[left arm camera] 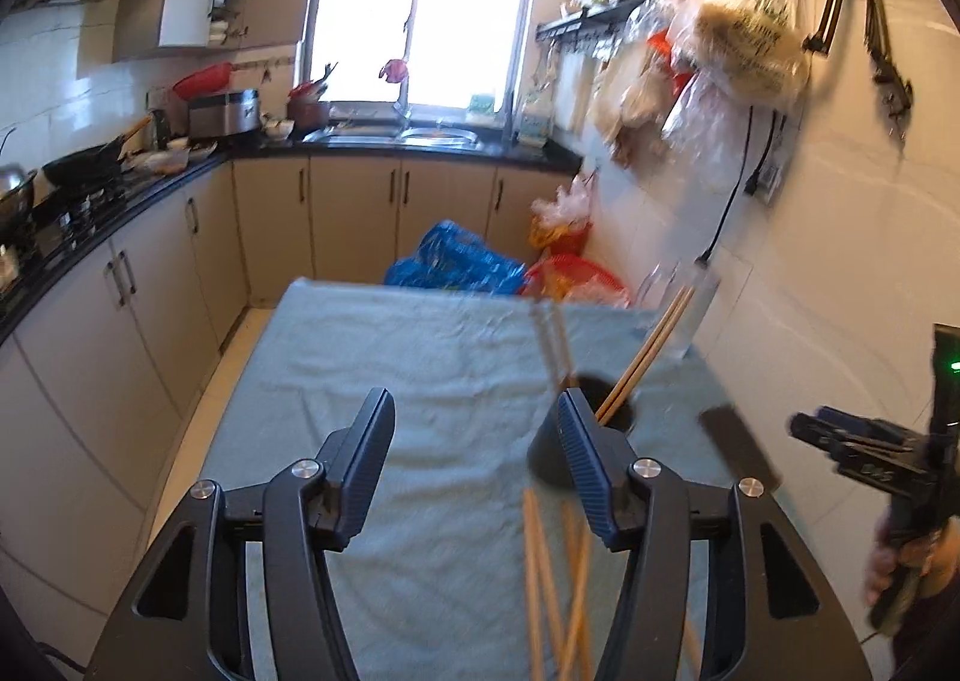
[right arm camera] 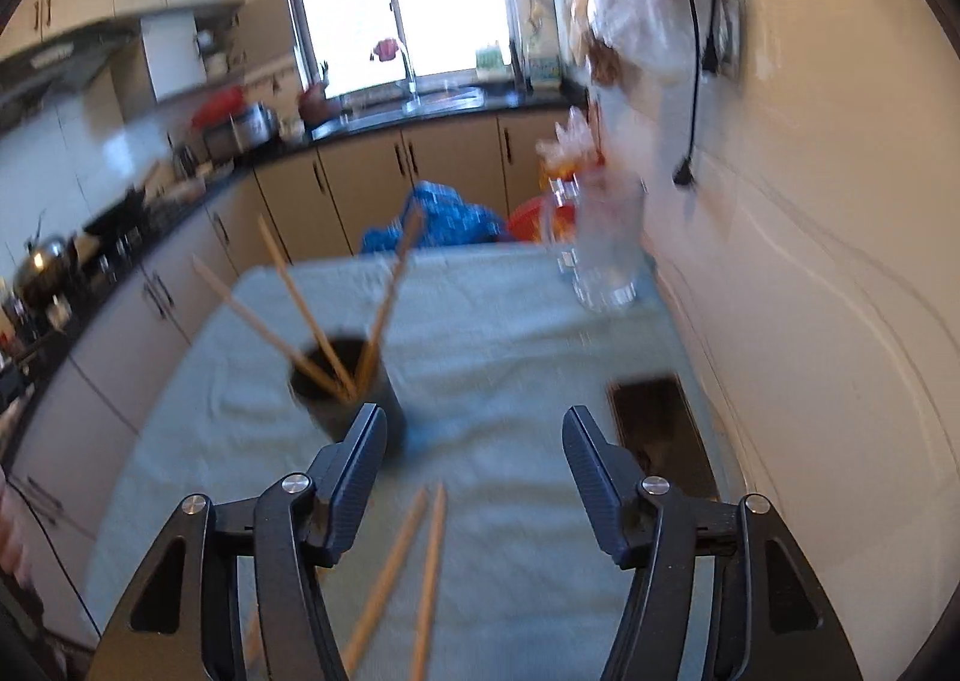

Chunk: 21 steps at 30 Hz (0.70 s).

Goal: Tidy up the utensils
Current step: 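Open the left tool into the cup while the right tool releases its chopstick, then lower both tools to the chopsticks and close each on one chopstick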

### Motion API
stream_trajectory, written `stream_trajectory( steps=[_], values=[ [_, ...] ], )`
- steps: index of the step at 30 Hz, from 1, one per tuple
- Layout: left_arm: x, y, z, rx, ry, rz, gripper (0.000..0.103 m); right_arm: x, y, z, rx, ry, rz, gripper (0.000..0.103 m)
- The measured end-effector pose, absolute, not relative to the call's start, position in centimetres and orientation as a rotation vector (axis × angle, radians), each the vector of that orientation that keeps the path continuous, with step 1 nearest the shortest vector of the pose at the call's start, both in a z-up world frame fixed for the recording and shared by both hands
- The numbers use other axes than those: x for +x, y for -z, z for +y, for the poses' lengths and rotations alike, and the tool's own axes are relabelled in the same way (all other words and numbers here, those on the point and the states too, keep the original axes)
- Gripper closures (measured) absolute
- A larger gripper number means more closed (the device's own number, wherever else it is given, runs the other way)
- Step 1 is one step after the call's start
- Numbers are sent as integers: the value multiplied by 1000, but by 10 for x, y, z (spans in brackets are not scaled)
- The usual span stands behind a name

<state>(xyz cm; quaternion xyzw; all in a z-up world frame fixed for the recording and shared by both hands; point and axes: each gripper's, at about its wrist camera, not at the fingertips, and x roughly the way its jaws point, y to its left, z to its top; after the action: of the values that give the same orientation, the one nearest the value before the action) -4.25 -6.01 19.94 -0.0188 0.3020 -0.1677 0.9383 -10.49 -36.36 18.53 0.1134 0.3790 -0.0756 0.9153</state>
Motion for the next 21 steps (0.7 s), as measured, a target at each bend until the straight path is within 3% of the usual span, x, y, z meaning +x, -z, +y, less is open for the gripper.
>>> stream_trajectory(
  steps=[12, 17, 21],
  values=[
    [-41, -77, -82, 66, 365, 892, 48, -142, -64, -361, 337, 106, 1046, 37],
    [-45, -44, -115, 124, 453, 969, 60, -135, -36, -340, 310, 77, 1086, 42],
    [-54, -34, -144, 204, 550, 970, 61, -129, -23, -328, 277, 58, 1091, 46]
  ],
)
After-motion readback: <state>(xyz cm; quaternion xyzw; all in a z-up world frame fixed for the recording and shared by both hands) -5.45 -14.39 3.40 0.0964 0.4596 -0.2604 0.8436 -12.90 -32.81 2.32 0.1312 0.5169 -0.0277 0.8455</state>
